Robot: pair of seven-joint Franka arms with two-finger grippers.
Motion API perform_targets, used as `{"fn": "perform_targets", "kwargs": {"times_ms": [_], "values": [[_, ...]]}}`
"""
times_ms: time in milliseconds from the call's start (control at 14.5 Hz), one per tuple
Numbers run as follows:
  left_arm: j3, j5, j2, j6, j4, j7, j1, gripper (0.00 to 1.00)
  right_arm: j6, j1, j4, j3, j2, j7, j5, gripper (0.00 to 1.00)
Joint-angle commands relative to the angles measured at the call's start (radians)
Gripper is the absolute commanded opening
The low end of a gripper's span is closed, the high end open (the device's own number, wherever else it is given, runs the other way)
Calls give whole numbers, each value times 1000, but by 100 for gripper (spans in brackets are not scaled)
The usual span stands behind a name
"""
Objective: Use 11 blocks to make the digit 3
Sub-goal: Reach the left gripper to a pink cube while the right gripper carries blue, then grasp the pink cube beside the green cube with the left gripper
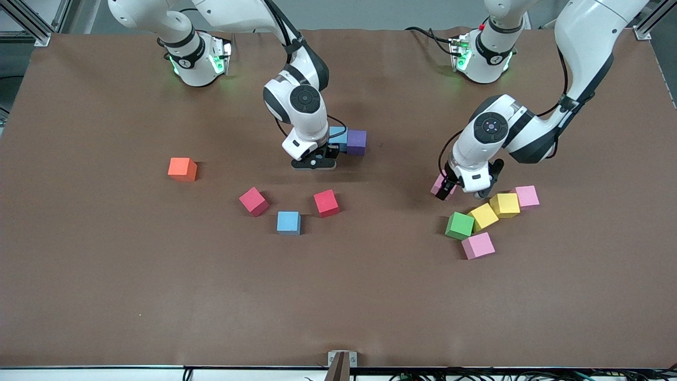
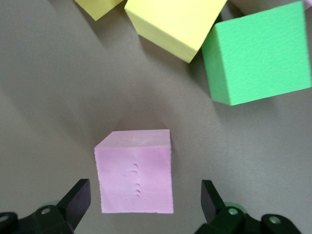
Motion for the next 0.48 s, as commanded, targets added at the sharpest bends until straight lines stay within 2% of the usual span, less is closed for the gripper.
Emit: {"fn": "perform_targets", "kwargs": {"times_ms": [0, 275, 413], "values": [[-3, 48, 8, 34, -25, -15, 32, 100, 9, 21, -11, 3, 41, -11, 19, 19], [0, 58, 20, 46, -25, -18, 32, 100, 8, 21, -13, 3, 41, -10, 19, 19], [2, 106, 48, 48, -24, -73, 32, 100, 8, 21, -19, 5, 41, -8, 21, 19]]}}
